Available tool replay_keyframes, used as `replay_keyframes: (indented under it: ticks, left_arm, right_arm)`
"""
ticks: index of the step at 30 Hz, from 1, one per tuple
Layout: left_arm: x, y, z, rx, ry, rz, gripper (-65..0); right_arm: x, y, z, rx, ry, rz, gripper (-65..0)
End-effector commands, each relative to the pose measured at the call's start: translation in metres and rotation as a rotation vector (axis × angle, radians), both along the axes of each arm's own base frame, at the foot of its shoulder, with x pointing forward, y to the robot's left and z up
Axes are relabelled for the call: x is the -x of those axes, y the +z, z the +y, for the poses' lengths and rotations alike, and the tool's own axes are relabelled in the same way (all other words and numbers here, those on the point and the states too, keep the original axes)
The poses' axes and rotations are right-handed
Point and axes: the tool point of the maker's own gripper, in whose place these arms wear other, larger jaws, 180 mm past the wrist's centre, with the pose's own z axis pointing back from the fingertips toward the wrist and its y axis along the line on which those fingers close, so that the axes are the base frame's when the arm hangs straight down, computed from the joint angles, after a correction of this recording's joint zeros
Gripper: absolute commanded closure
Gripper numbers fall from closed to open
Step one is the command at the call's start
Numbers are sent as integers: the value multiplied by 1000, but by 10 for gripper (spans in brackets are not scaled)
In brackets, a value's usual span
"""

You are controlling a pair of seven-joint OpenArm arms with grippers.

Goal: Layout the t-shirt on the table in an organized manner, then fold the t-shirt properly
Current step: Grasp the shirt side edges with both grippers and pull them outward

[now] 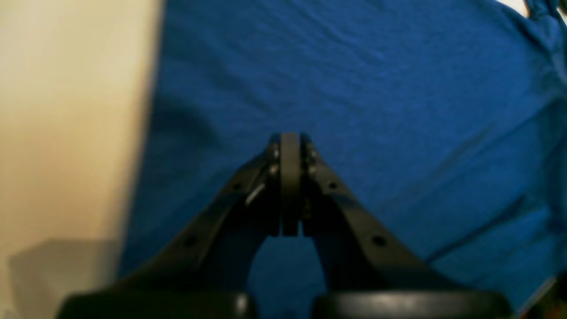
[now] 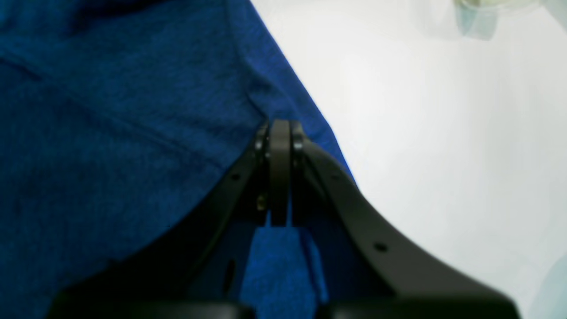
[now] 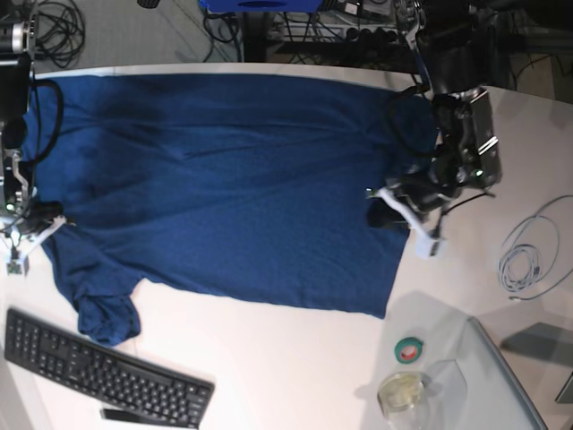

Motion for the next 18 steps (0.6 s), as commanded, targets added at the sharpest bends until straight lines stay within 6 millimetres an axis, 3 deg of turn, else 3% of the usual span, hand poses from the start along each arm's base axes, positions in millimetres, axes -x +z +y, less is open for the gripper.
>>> replay_keyframes:
  ticks: [1, 5, 18]
  left_arm:
    - [-15, 10, -5, 21, -8, -49, 0]
    - [-14, 2, -21, 44, -30, -69, 0]
    - [1, -13, 22, -55, 18, -29, 0]
  right_arm:
    - [-14, 15, -5, 14, -2, -52, -8]
    - [-6, 2, -5, 0, -18, -18, -8]
    - [-4, -10, -29, 6, -76, 8, -8]
